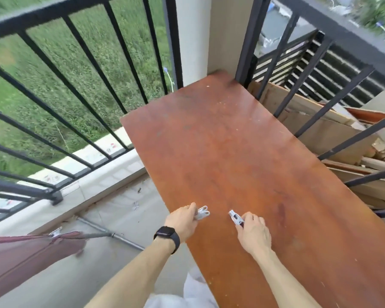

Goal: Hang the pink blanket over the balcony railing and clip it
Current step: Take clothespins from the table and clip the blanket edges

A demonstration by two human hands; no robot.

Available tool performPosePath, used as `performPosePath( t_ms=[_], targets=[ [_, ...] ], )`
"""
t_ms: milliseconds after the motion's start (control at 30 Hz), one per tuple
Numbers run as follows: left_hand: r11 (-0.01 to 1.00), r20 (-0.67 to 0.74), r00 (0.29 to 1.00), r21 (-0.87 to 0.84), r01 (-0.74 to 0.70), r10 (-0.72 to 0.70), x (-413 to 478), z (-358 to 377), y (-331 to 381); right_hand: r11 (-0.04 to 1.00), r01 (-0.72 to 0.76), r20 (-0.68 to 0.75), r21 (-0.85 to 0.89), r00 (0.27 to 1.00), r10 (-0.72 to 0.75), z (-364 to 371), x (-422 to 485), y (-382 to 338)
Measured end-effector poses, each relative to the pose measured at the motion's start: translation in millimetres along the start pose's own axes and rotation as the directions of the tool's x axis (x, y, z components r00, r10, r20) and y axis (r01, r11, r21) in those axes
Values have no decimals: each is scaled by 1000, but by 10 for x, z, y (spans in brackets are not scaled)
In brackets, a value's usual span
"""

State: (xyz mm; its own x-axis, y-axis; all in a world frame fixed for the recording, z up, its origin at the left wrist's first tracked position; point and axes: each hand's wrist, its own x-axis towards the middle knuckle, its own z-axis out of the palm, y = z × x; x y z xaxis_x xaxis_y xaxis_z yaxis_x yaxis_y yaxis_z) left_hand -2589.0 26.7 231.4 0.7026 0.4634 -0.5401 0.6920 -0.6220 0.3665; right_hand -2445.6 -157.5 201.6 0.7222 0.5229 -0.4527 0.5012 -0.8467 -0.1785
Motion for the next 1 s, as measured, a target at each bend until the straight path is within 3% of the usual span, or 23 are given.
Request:
performPosePath(
  t_ms=[200, 333, 433, 567, 700, 767, 867, 1000],
  targets=[
    [948, -133, 972, -281, 150, -193, -942, -434, -961, 943, 185, 170, 276, 956, -237, -196, -490, -1032],
    [853, -209, 899, -453, 259, -384, -1860, -598, -1694, 873, 313, 182, 374, 898, -400, -267, -1007, -2135],
    [767, -251, 824, -568, 299, -507, -2646, -709, -2270, 809, 355, 280, 469, 808, -518, -242, -1517, -3087],
    [718, -360, 722, -643, 267, -591, -3601, -849, -2912, 668, 264, 407, 695, 622, -669, -114, -2249, -4234],
    [606, -393, 590, -766, 213, -705, -4450, -878, -3317, 630, 281, 465, 724, 476, -746, -23, -2994, -5073],
    [562, -411, 504, -805, 191, -760, -4861, -880, -3447, 594, 369, 475, 715, 369, -799, 72, -3295, -5419],
    [500, -416, 368, -849, 170, -831, -5419, -885, -3575, 455, 538, 494, 709, 82, -866, 66, -3835, -5760],
    [374, -346, 202, -919, 122, -916, -6044, -817, -3705, 288, 668, 454, 686, -85, -887, 164, -4338, -6148]
  ],
)
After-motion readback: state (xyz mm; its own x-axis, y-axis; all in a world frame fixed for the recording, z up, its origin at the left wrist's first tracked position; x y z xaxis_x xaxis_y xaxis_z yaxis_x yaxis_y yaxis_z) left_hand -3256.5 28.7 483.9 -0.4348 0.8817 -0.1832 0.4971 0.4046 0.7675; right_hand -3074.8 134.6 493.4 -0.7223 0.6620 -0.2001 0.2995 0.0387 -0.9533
